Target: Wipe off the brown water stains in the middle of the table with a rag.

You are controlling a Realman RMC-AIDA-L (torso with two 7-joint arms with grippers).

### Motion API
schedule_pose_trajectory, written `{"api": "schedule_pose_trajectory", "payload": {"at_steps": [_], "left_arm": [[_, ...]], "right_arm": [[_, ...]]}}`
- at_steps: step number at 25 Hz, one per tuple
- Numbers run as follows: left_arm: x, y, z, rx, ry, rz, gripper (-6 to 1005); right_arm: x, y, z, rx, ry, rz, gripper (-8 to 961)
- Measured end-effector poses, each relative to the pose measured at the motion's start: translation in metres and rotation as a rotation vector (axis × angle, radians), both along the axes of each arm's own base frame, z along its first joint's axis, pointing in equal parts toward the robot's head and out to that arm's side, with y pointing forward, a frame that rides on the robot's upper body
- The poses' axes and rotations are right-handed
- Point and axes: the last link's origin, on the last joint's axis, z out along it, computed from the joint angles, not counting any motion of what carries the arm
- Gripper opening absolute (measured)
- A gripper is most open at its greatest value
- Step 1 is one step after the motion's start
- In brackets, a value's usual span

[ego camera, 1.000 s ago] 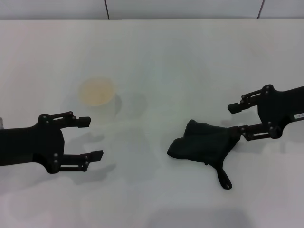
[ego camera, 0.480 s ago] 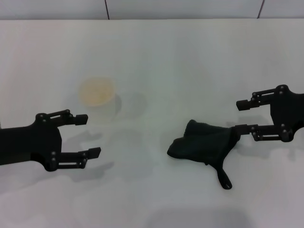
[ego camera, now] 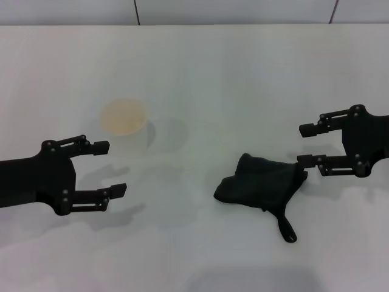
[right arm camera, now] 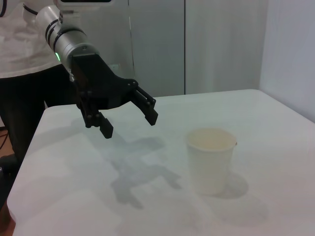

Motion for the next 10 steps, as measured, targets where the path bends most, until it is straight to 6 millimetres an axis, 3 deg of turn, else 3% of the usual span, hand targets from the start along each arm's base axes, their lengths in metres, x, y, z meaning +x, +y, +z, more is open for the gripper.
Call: {"api": "schedule_pose_trajectory", "payload": {"at_steps": [10], "left_arm": [[0.0001,0.0000,0.0002,0.001,0.000,-0.001,861]], "right_arm": [[-0.0008,0.0016,0.0000,0.005,-0.002,0.002,545]]}}
